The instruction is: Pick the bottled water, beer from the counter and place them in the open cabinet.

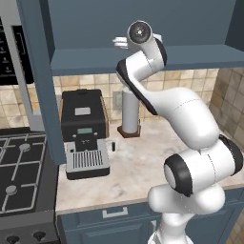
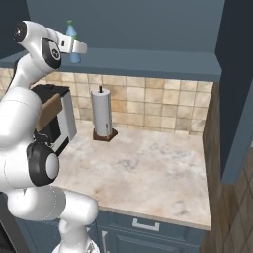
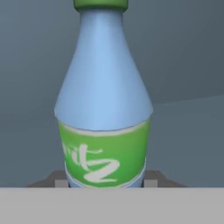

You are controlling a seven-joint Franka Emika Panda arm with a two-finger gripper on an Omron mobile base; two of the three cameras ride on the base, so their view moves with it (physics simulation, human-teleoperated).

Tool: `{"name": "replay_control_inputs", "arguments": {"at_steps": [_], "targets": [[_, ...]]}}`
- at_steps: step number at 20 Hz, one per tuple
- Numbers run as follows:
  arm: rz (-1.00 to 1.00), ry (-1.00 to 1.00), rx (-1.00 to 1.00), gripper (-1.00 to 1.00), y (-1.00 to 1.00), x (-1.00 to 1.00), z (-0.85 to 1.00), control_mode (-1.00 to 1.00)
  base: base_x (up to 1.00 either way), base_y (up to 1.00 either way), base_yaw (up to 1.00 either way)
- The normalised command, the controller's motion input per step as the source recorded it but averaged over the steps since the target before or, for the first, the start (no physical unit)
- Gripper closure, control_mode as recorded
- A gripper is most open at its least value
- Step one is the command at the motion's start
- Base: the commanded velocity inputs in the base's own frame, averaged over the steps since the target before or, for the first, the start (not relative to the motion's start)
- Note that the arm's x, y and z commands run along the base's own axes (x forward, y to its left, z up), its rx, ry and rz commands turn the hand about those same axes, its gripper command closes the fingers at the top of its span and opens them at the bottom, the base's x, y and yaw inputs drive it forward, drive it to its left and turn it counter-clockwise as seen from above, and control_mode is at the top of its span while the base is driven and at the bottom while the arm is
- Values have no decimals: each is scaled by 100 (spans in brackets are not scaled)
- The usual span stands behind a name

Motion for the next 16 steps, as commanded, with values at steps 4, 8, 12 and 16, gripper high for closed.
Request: {"name": "replay_control_inputs", "arguments": {"at_steps": [4,8,12,16], "targets": [[0,0,2,100,0,1,-11,-100,0,0,0],[0,0,1,-100,0,0,-5,-100,0,0,0],[0,1,0,-100,0,0,0,-100,0,0,0],[0,0,0,-100,0,0,0,-100,0,0,0]]}}
